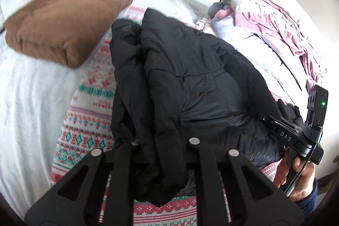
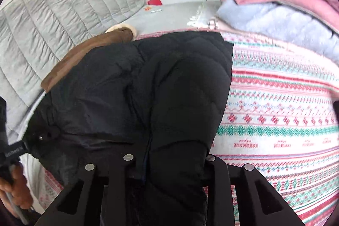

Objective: Fold large clothes
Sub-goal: 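Carry the jacket bundle with both grippers onto the folded brown item, then open both grippers and withdraw them from the stacked jacket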

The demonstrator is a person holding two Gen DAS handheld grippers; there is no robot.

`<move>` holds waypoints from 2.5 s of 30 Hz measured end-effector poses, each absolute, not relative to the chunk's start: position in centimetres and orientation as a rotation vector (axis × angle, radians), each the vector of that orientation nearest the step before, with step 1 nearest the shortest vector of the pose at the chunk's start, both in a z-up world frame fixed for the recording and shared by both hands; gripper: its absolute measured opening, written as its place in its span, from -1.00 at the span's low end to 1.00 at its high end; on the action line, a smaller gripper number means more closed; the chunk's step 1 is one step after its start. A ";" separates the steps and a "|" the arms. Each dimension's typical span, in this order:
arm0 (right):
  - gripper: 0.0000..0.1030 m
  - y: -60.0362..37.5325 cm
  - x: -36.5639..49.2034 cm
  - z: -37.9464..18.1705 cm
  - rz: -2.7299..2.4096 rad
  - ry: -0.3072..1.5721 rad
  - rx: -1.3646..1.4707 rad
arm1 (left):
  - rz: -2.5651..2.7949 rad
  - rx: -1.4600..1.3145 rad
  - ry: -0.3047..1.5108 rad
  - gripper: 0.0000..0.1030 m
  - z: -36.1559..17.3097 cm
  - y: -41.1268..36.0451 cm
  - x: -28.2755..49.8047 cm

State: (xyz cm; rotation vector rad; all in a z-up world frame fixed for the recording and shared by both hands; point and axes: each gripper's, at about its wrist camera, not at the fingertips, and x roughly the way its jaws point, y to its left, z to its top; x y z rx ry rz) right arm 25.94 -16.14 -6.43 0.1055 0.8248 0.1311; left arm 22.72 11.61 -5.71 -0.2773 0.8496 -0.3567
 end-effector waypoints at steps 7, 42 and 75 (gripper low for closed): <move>-0.56 -15.7 25.1 -3.8 0.091 0.720 0.062 | -0.384 -0.243 0.775 -0.75 -2.8 10.7 23.4; -0.30 11.3 52.6 -6.0 0.484 0.644 0.259 | 0.085 -0.127 0.671 -0.40 -2.2 38.7 46.4; 0.94 -1.7 11.4 5.0 0.521 0.423 -0.103 | 0.292 -0.067 0.485 0.89 6.9 20.4 9.8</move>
